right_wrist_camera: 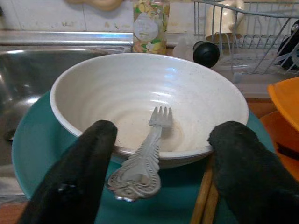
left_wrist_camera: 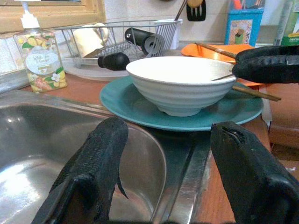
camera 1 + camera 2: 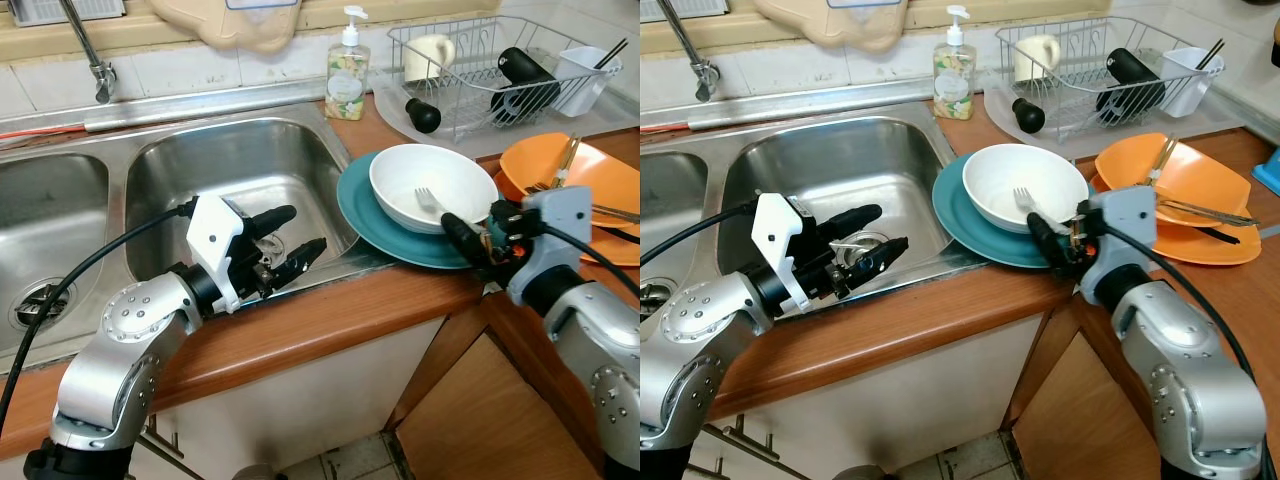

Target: Kitchen organization

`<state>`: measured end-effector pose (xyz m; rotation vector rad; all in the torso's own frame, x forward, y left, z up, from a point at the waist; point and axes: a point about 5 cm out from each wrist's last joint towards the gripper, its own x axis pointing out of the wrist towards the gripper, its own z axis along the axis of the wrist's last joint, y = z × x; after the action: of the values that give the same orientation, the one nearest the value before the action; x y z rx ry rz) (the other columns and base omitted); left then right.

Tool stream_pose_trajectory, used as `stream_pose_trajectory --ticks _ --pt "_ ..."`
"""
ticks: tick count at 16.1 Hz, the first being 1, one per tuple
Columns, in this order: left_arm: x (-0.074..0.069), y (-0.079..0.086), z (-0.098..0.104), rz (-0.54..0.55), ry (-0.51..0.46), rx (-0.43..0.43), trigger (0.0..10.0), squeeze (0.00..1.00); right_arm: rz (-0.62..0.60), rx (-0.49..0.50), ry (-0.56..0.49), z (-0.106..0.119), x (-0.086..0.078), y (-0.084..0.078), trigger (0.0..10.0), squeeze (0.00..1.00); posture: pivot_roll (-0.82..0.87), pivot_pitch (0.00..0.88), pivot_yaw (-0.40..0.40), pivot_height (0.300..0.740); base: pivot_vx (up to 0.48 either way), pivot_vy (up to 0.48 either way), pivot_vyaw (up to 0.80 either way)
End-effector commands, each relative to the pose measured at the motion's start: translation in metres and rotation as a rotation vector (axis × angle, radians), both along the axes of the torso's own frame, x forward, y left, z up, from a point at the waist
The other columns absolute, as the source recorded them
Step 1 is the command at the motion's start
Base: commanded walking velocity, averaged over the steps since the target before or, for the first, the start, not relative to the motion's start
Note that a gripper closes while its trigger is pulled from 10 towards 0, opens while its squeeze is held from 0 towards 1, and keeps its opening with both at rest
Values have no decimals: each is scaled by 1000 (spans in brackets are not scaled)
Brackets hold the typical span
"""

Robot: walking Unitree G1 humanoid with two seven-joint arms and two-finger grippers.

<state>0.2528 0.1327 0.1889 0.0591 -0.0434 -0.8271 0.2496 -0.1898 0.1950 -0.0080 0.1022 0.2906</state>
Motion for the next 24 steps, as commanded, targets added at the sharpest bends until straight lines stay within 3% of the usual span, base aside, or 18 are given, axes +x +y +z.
stream_pose_trajectory --ticks 1,16,21,24 --pt "-3 -3 2 -7 -1 0 10000 0 12 11 1 -1 2 0 0 0 -6 0 27 740 0 0 0" --pt "-6 -6 3 -42 22 15 10000 0 27 30 -24 5 7 3 0 0 -4 0 27 740 0 0 0" --pt "-8 -10 7 -104 29 6 10000 0 50 32 -76 21 11 5 0 0 -4 0 21 740 0 0 0" --pt "6 -19 20 -126 -93 145 10000 0 136 47 -132 41 14 16 0 0 -2 0 14 740 0 0 0"
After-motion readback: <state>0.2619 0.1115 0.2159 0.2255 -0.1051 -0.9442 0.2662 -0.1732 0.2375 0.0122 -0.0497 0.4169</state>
